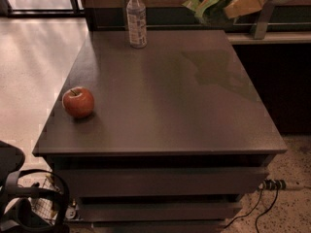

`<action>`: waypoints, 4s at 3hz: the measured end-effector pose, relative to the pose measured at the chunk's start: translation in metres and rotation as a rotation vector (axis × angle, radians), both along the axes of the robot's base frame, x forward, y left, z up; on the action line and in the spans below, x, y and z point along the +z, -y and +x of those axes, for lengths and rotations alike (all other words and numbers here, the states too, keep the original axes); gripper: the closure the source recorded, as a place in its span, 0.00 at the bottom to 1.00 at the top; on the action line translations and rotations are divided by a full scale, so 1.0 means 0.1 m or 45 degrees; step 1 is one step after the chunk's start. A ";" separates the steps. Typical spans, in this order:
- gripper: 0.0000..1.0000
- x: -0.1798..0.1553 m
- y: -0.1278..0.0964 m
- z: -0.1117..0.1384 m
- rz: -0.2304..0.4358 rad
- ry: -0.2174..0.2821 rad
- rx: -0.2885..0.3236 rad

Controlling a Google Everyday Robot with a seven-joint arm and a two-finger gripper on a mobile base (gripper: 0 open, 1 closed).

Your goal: Move green rice chip bag near apple

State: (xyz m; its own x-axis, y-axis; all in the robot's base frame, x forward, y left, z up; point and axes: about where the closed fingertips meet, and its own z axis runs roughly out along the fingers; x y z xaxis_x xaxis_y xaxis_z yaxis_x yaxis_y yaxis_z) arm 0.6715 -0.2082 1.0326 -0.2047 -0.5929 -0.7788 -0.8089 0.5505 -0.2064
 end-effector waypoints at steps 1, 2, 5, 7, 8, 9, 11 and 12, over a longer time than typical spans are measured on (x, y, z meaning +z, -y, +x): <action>1.00 0.00 0.00 0.00 0.000 0.000 0.000; 1.00 -0.02 -0.03 -0.08 0.010 0.002 -0.017; 1.00 -0.33 -0.30 -0.83 0.076 -0.026 -0.083; 1.00 -0.76 -0.87 -1.08 0.161 -0.203 0.153; 1.00 -0.79 -1.27 -1.22 0.164 -0.226 0.286; 1.00 -0.78 -1.64 -1.35 0.147 -0.245 0.398; 0.67 -0.78 -1.74 -1.38 0.143 -0.249 0.425; 0.45 -0.78 -1.75 -1.39 0.142 -0.250 0.429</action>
Offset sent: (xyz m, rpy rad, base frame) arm -0.0637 0.0221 -0.0221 0.0423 -0.0195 -0.0844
